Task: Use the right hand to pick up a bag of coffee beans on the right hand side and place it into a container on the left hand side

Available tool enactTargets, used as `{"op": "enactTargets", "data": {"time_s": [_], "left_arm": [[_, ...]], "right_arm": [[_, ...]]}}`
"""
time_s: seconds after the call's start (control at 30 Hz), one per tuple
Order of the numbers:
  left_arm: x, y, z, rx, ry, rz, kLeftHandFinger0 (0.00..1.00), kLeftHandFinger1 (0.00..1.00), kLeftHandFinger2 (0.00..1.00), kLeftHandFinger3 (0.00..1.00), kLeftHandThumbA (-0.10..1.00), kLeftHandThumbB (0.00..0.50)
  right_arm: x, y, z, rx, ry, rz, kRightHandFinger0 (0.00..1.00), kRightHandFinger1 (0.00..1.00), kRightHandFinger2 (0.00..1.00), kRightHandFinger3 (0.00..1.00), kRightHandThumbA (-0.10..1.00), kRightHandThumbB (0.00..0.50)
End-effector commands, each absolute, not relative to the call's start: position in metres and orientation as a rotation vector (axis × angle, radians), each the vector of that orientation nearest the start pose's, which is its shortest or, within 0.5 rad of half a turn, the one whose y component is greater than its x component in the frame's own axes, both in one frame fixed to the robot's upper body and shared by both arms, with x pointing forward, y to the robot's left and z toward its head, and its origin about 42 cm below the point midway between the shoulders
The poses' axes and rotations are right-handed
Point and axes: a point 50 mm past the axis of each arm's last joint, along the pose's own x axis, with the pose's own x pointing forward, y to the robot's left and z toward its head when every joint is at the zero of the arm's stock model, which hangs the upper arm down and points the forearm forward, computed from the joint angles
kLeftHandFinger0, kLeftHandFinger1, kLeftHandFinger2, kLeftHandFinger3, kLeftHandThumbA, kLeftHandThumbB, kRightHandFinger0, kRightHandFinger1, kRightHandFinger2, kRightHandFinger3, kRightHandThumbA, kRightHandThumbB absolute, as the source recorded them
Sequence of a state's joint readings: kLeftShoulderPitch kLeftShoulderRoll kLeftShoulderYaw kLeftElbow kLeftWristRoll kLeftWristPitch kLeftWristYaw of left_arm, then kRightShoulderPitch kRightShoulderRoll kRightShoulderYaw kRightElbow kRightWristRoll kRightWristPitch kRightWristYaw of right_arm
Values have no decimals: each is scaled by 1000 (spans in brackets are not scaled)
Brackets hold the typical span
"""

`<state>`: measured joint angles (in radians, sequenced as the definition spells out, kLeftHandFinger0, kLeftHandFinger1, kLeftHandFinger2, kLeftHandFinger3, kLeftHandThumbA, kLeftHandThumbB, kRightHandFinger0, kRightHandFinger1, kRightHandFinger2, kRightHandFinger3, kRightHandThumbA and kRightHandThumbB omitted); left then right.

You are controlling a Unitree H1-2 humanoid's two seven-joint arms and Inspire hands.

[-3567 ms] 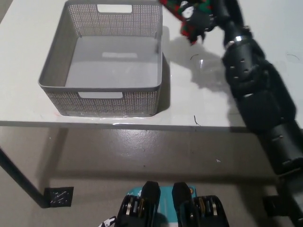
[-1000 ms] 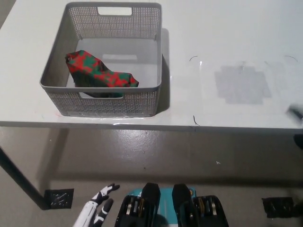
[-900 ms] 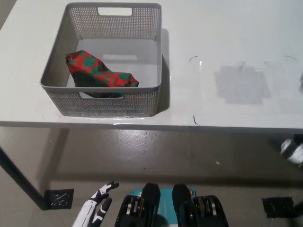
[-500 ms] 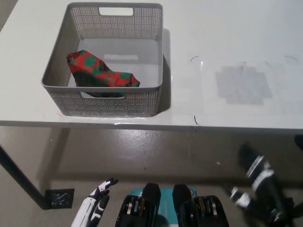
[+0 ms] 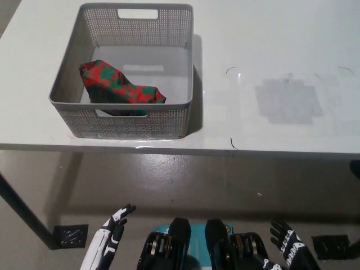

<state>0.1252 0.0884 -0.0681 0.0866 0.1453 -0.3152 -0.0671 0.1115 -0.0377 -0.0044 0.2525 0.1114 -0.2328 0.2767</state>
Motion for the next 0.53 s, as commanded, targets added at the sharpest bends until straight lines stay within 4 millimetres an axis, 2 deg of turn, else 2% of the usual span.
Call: {"op": "enactTargets", "data": {"time_s": [0.0,0.1,0.23,0.3,0.5], "left_arm": [[234,226,63,210,-142,-128,1000,1000,1000,1000,1000,462],[235,226,61,222,-140,-129,1000,1000,1000,1000,1000,485],[231,226,57,217,-136,-134,1000,1000,1000,1000,1000,475],[231,226,57,214,-133,-132,1000,1000,1000,1000,1000,469],[241,226,60,229,-135,-141,1000,1000,1000,1000,1000,499]], "right_arm": [[233,-215,21,63,31,270,1000,1000,1000,1000,965,228],[232,-214,19,62,35,277,1000,1000,1000,1000,964,231],[228,-215,19,59,39,281,1000,1000,1000,1000,960,228],[229,-215,19,54,37,287,1000,1000,1000,1000,956,230],[241,-215,27,34,33,293,1000,1000,1000,1000,949,252]]}}
